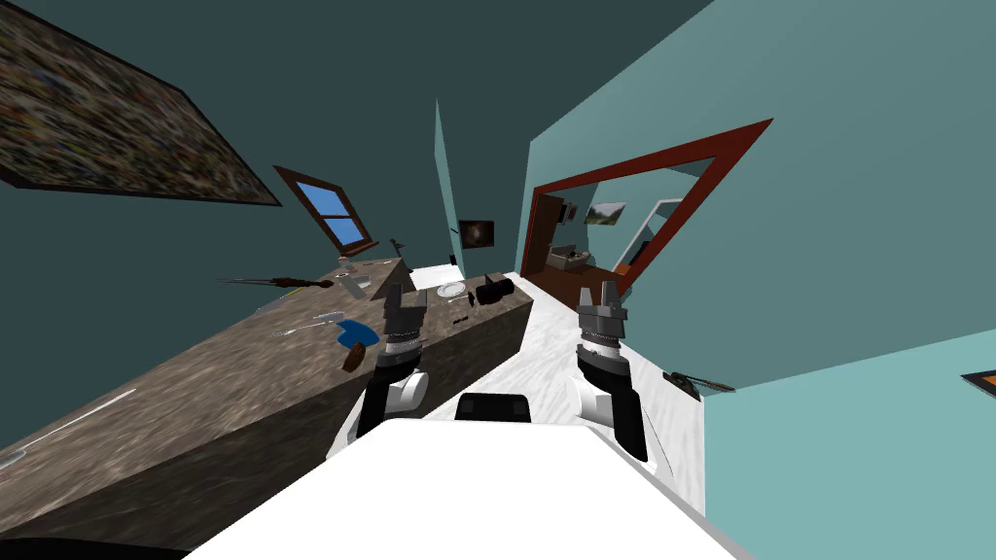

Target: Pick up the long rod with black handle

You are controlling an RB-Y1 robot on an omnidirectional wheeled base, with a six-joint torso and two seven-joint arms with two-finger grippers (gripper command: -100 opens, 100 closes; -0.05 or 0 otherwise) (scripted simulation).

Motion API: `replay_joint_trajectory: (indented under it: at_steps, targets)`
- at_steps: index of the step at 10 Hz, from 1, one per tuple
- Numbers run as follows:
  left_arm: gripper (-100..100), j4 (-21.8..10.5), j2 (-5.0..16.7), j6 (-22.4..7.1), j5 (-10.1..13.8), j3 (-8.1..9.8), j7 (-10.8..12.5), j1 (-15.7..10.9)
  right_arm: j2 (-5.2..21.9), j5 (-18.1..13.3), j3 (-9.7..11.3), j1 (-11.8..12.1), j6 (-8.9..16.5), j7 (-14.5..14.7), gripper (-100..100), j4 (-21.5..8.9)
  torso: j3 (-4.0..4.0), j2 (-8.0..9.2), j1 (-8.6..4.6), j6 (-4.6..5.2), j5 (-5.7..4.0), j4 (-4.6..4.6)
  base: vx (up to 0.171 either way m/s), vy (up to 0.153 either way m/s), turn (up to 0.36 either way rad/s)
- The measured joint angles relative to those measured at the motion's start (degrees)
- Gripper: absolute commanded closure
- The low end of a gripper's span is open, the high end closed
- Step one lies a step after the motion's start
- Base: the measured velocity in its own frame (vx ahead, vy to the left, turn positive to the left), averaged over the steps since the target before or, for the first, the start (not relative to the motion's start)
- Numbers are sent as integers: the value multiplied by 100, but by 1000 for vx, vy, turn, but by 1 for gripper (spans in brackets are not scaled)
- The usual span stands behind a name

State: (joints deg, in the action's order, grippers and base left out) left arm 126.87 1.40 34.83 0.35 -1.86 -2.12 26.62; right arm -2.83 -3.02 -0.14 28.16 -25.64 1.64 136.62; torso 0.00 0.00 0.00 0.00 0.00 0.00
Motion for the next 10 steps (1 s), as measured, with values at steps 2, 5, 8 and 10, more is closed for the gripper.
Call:
replay_joint_trajectory:
  at_steps: [2,5,8,10]
  targets:
    - [-100,-47,291,-224,143,0,120,-71,0,0,0,0,0,0,0,0,-2,-4,2,1,0,-1,12,1,-47]
    - [-100,-99,656,-704,443,-16,403,-164,0,0,0,0,0,0,0,0,-4,-7,2,1,0,-2,15,1,-56]
    - [-100,-189,917,-1219,753,-70,695,-290,0,0,0,0,0,0,0,0,-4,-6,1,-1,0,-2,14,1,-47]
    - [-100,-271,1142,-1561,1024,-48,938,-413,0,0,0,0,0,0,0,0,-5,-8,2,1,1,-2,16,3,-51]
